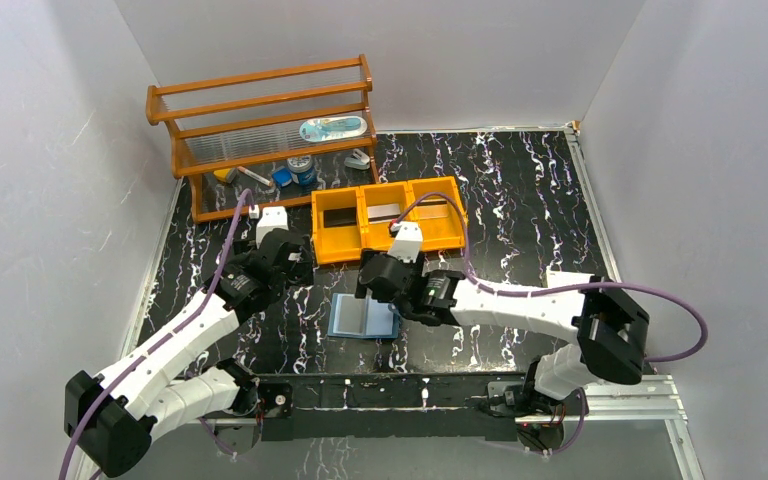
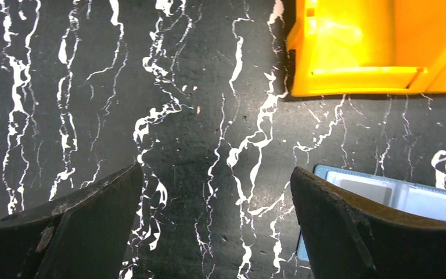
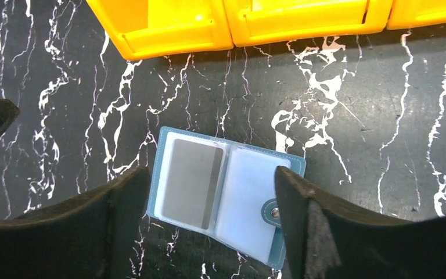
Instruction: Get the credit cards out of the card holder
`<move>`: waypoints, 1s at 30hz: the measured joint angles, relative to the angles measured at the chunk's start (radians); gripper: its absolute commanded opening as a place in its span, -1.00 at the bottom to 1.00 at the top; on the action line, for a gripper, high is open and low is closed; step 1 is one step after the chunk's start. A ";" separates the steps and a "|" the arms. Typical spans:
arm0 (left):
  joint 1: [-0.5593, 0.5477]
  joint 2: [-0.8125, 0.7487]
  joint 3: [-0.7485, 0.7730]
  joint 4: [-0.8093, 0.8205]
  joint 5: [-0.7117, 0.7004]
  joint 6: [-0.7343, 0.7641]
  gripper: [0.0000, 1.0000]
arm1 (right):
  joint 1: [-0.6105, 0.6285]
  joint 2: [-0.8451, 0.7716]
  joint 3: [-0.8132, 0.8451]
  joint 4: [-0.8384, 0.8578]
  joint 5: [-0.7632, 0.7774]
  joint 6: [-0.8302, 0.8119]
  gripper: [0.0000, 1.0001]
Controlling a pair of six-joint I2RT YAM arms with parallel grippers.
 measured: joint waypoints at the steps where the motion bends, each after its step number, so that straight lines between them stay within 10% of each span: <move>1: 0.000 0.000 0.000 -0.004 -0.013 -0.007 0.97 | 0.021 0.014 0.022 -0.027 0.037 0.017 0.96; 12: 0.001 -0.050 0.000 -0.048 -0.095 -0.053 0.97 | 0.017 -0.113 -0.197 0.159 0.061 0.068 0.70; 30: 0.006 -0.080 0.002 -0.045 -0.094 -0.050 0.97 | 0.076 0.279 0.156 -0.014 -0.038 0.114 0.59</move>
